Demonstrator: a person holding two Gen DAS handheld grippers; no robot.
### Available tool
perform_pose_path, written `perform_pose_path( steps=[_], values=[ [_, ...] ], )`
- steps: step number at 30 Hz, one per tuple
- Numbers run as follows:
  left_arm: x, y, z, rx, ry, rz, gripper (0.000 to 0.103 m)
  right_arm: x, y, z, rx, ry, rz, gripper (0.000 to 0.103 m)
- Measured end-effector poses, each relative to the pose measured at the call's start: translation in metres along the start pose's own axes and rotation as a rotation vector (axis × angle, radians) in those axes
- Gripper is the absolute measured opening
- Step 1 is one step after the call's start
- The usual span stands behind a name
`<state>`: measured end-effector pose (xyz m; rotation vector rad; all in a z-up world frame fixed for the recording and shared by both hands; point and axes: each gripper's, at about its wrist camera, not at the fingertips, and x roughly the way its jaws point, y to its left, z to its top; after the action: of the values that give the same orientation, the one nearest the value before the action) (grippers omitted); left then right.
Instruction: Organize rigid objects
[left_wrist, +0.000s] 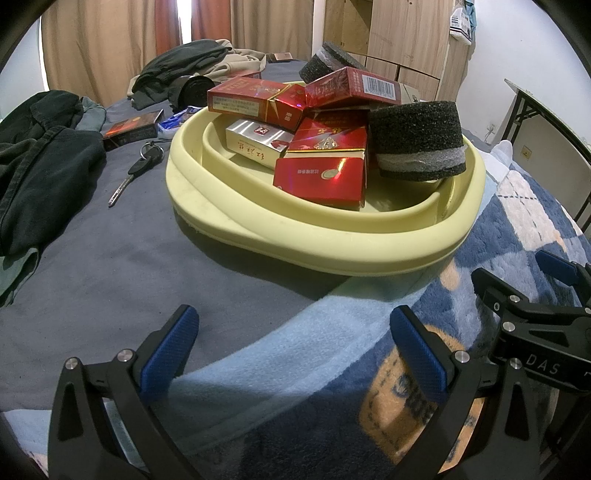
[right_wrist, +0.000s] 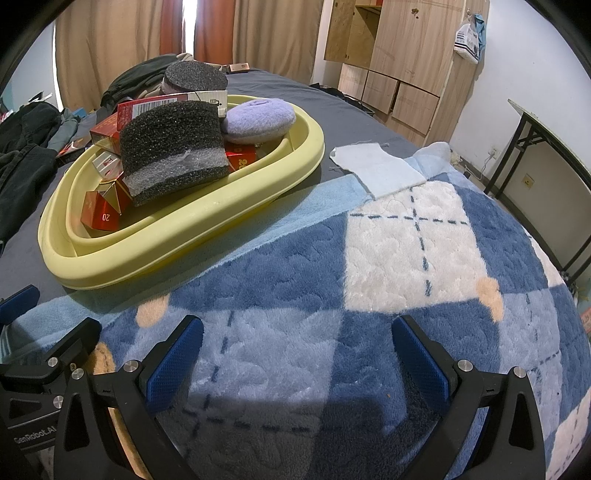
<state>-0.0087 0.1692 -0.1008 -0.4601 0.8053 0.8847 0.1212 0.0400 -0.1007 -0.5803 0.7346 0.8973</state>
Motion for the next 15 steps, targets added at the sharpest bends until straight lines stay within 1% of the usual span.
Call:
perform_pose_path(
  steps=[15],
  values=[
    [0.0001,0.0,-0.0002,0.0,0.0,0.0,0.103,0.0001,0.0,-0.0001,0.001,0.0,0.001,0.103]
  ],
)
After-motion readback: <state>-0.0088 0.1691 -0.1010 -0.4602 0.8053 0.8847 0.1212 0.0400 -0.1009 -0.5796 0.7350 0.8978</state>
